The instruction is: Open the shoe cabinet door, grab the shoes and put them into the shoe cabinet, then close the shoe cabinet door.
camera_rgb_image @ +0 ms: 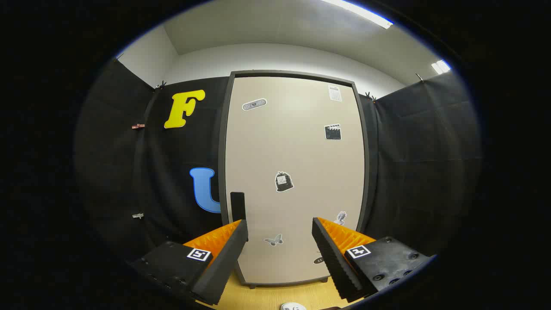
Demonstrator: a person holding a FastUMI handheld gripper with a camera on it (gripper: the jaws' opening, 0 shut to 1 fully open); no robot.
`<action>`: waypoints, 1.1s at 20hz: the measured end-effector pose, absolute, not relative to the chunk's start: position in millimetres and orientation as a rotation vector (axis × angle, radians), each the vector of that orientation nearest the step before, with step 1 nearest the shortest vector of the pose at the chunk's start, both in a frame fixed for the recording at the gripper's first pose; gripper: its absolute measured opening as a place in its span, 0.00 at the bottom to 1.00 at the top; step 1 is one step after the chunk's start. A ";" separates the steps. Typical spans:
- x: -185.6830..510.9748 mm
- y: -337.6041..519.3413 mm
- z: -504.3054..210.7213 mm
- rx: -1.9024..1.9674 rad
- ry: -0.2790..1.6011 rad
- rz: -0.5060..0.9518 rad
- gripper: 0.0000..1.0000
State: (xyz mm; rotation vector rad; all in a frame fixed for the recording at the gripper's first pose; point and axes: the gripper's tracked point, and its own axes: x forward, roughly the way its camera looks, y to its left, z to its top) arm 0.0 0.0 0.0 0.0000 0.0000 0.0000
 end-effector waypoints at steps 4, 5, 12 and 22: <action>3.2 4.3 -1.4 0.001 0.004 0.006 0.98; 4.0 5.2 -1.9 0.001 0.004 0.007 0.98; 15.5 8.9 -4.3 0.009 0.011 0.011 0.98; 46.4 30.9 -17.7 0.017 0.039 0.040 0.98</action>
